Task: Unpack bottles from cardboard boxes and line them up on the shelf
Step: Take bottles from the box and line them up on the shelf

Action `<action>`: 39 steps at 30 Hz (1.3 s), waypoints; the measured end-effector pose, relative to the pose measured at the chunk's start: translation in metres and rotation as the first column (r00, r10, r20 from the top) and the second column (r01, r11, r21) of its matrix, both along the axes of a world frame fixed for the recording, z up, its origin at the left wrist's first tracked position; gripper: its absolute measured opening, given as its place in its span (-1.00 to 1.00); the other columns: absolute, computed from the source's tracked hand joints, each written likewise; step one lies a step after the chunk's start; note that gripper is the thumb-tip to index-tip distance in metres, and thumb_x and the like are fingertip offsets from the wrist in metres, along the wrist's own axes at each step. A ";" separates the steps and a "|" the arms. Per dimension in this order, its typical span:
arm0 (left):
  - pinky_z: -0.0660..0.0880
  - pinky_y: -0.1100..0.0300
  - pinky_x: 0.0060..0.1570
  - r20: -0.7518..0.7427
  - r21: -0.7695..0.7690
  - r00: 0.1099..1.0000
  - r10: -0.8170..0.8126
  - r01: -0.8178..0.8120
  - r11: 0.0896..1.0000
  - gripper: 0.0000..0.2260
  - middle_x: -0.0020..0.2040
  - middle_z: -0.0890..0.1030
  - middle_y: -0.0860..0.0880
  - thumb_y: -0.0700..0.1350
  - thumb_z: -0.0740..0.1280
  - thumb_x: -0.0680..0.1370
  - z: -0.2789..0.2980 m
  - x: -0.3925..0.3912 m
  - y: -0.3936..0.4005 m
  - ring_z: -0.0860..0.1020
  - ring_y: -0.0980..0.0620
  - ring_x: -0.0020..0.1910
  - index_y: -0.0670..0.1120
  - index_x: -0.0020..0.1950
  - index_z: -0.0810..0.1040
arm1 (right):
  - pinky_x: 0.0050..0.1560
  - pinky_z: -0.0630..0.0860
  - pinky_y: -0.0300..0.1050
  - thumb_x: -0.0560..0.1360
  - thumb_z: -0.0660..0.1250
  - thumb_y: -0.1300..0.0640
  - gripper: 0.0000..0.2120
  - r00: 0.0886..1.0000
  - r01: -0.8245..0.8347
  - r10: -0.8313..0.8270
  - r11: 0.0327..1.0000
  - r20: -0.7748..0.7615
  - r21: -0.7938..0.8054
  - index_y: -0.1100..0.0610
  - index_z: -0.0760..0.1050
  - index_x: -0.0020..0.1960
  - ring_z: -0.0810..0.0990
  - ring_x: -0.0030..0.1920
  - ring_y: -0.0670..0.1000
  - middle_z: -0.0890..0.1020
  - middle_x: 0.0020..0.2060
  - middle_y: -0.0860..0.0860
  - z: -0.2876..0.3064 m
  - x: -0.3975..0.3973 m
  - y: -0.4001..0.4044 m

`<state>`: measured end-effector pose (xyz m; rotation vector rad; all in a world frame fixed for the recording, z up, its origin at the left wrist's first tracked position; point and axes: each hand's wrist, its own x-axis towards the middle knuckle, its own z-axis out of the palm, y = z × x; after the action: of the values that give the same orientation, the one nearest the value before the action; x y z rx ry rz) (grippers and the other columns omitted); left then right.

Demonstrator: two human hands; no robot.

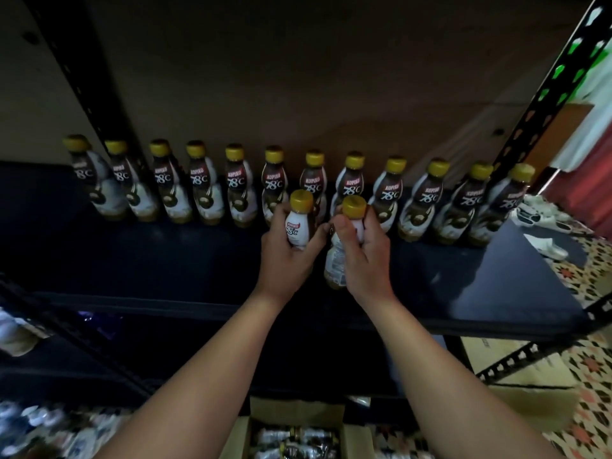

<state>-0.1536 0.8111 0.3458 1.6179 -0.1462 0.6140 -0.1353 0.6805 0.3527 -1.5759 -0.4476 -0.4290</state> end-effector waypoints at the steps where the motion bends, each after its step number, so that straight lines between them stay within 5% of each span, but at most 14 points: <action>1: 0.64 -0.06 0.04 0.002 0.002 1.000 0.010 -0.010 1.000 -0.63 0.03 0.71 0.00 -0.06 0.50 0.53 0.000 0.004 0.000 0.69 -0.01 0.04 -0.17 0.23 0.48 | 0.03 0.46 -0.24 0.63 0.30 0.01 -0.83 1.000 0.001 -0.001 1.000 0.002 -0.004 0.10 0.51 0.12 0.59 -0.04 -0.17 0.61 -0.11 -0.17 0.000 0.004 0.000; 5: 0.63 0.03 0.01 0.012 0.026 0.999 0.038 -0.039 0.999 -0.66 0.02 0.69 0.05 -0.12 0.50 0.55 -0.001 0.016 0.001 0.69 0.04 0.03 -0.16 0.22 0.47 | 0.02 0.46 -0.31 0.65 0.30 0.13 -0.93 1.000 -0.004 0.004 1.000 -0.001 0.001 0.10 0.51 0.12 0.59 -0.05 -0.22 0.63 -0.12 -0.24 0.003 0.018 0.002; 10: 0.64 -0.11 0.08 -0.028 0.032 0.999 0.029 -0.028 0.999 -0.61 0.07 0.69 0.00 -0.05 0.51 0.53 0.001 0.022 0.005 0.68 0.01 0.08 -0.12 0.26 0.47 | 0.07 0.51 -0.22 0.65 0.30 0.11 -0.85 1.000 0.021 -0.021 1.000 -0.019 -0.010 0.16 0.54 0.14 0.64 0.01 -0.09 0.67 -0.05 -0.05 0.002 0.026 0.002; 15: 0.60 -0.07 0.22 -0.102 0.048 0.986 -0.132 0.137 0.989 -0.45 0.24 0.65 -0.03 -0.12 0.54 0.50 0.008 0.016 0.016 0.63 0.00 0.24 -0.13 0.41 0.40 | 0.12 0.53 -0.19 0.64 0.32 0.03 -0.75 0.992 -0.055 0.056 0.998 -0.110 0.013 0.12 0.52 0.25 0.64 0.14 -0.06 0.68 0.06 -0.08 0.007 0.022 -0.004; 19: 0.50 0.25 0.29 -0.166 0.108 0.978 -0.124 0.143 0.984 -0.36 0.36 0.56 0.09 -0.20 0.54 0.49 -0.004 0.003 0.035 0.53 0.17 0.35 -0.04 0.50 0.34 | 0.27 0.49 -0.14 0.58 0.42 0.10 -0.53 0.965 -0.157 0.158 0.987 -0.211 0.019 0.03 0.38 0.44 0.55 0.33 -0.09 0.60 0.26 -0.13 -0.010 0.016 -0.022; 24: 0.42 -0.07 0.45 -0.213 0.149 0.970 -0.121 0.154 0.977 -0.36 0.39 0.58 0.00 -0.35 0.50 0.50 -0.021 -0.002 0.046 0.51 0.04 0.41 -0.09 0.53 0.39 | 0.37 0.47 -0.02 0.38 0.48 0.33 -0.27 0.976 -0.105 0.074 0.984 -0.204 -0.145 -0.31 0.40 0.33 0.56 0.32 -0.13 0.62 0.23 -0.21 -0.037 0.014 -0.027; 28: 0.48 -0.01 0.40 -0.195 0.165 0.976 -0.092 0.125 0.978 -0.36 0.34 0.61 0.06 -0.31 0.53 0.48 -0.021 -0.003 0.042 0.55 0.08 0.37 -0.07 0.51 0.42 | 0.34 0.48 -0.13 0.40 0.53 0.34 -0.19 0.983 -0.045 0.009 0.981 -0.182 -0.189 -0.47 0.35 0.29 0.54 0.30 -0.22 0.60 0.21 -0.33 -0.039 0.011 -0.026; 34: 0.53 -0.03 0.33 -0.191 0.198 0.981 -0.028 0.066 0.978 -0.33 0.31 0.61 0.09 -0.16 0.64 0.39 -0.024 -0.001 0.042 0.57 0.15 0.31 -0.02 0.45 0.45 | 0.33 0.53 0.04 0.33 0.65 0.11 -0.28 0.986 0.043 -0.080 0.971 -0.147 -0.235 -0.09 0.39 0.38 0.54 0.32 -0.12 0.57 0.28 -0.12 -0.044 0.012 -0.025; 39: 0.47 0.01 0.41 -0.194 0.211 0.976 -0.101 0.142 0.967 -0.33 0.37 0.58 0.07 -0.27 0.54 0.48 -0.024 -0.002 0.043 0.52 0.11 0.39 -0.06 0.54 0.38 | 0.30 0.48 -0.25 0.39 0.54 0.34 -0.23 0.986 -0.024 -0.022 0.962 -0.165 -0.272 -0.02 0.33 0.48 0.52 0.31 -0.21 0.57 0.27 -0.21 -0.042 0.013 -0.028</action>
<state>-0.1559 0.8546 0.3222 1.8590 -0.1833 0.3617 -0.1227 0.6523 0.3104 -1.8631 -0.3908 -0.2378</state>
